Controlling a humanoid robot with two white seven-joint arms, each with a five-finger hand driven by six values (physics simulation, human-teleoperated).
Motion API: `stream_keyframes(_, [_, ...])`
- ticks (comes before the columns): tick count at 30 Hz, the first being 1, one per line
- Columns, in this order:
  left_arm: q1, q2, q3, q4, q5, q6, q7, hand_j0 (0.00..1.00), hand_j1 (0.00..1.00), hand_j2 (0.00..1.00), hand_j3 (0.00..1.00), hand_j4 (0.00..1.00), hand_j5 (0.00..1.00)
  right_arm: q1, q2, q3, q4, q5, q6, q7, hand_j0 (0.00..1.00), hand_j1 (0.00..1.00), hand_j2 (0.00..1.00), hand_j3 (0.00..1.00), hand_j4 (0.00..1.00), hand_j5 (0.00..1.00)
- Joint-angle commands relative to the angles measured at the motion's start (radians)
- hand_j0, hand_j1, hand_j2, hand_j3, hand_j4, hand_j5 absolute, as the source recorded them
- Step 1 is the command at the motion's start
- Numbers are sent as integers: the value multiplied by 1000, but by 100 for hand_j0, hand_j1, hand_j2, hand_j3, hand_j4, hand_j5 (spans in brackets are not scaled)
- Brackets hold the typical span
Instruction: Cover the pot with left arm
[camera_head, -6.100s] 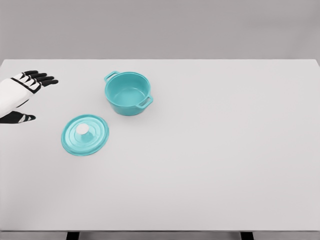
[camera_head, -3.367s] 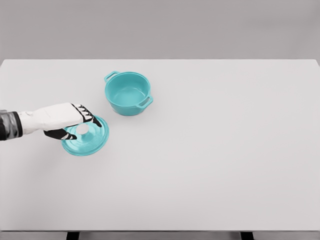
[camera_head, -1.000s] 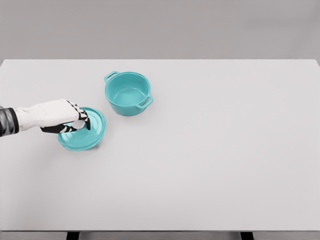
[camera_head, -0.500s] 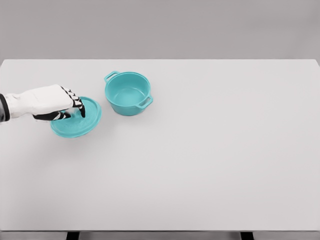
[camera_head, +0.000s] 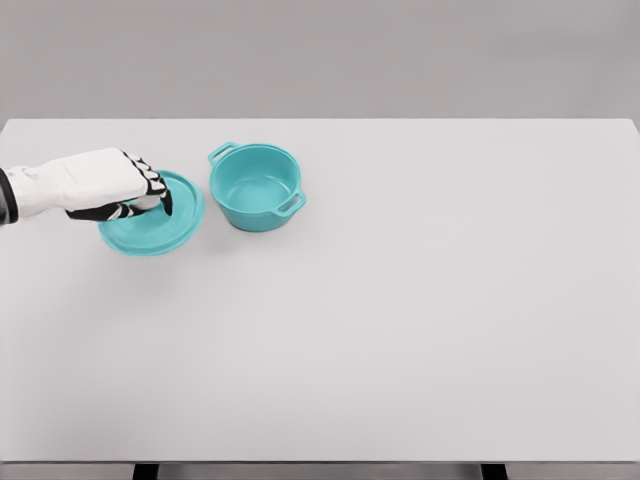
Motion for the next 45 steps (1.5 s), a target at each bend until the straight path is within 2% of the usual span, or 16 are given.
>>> stream_keyframes(1, [0, -2, 0, -1, 4, 2, 0, 55, 55, 55, 55, 55, 55, 0, 0, 0, -1, 0, 0, 0, 100, 100, 100, 100, 100, 100])
stream_keyframes(19, [-60, -89, -23, 24, -7, 2, -1, 54, 54, 54, 54, 54, 54, 0, 0, 0, 1, 0, 0, 0, 100, 100, 100, 100, 100, 100])
stream_keyframes(30, [-160, -191, -95, 156, -31, 2, -1, 54, 54, 54, 54, 54, 54, 0, 0, 0, 1, 0, 0, 0, 100, 100, 100, 100, 100, 100])
stream_keyframes(45, [-189, -258, -95, 206, -68, 2, -1, 51, 51, 51, 51, 51, 51, 0, 0, 0, -1, 0, 0, 0, 100, 100, 100, 100, 100, 100])
